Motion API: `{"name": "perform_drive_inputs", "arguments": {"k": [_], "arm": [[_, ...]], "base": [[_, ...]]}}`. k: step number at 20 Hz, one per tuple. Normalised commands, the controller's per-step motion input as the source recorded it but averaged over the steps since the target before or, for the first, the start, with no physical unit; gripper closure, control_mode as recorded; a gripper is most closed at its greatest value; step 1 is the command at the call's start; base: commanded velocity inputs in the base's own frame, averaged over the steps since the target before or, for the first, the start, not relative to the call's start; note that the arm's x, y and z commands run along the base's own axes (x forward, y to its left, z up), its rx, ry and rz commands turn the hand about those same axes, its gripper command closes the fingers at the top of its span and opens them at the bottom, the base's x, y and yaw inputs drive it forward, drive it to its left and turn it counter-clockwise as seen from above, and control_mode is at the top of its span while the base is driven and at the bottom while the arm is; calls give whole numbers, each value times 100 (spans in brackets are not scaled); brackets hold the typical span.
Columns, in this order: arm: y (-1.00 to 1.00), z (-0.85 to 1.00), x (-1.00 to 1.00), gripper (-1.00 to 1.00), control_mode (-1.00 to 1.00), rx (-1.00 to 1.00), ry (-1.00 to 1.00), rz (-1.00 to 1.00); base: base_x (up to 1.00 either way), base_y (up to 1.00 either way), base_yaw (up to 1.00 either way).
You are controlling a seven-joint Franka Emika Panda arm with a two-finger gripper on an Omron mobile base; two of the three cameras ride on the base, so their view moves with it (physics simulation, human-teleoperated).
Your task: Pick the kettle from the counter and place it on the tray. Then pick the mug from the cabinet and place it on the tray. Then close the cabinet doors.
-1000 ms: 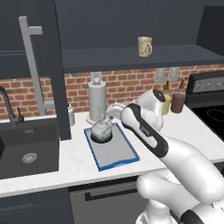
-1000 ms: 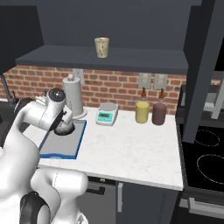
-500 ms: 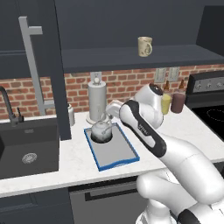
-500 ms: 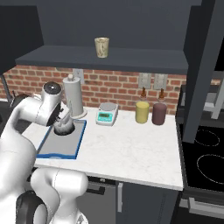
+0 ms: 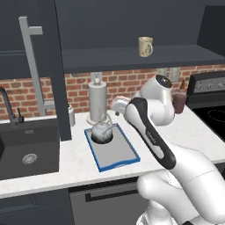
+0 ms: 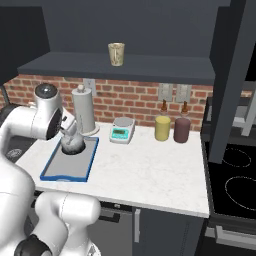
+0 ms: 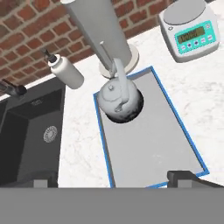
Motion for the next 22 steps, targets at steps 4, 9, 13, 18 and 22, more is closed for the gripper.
{"name": "perform_drive_inputs", "arguments": {"k": [4, 9, 13, 18, 22], "arm": [[-44, 94, -64, -100, -100, -22, -12, 4], [-48, 100, -60, -100, -100, -25, -10, 5], [-41, 81, -53, -100, -100, -22, -23, 9], [-46, 58, -45, -100, -100, -15, -32, 8], [-54, 46, -10, -100, -100, -5, -35, 4]], "base": [[0, 0, 0], [0, 0, 0], [0, 0, 0], [0, 0, 0], [0, 0, 0]]}}
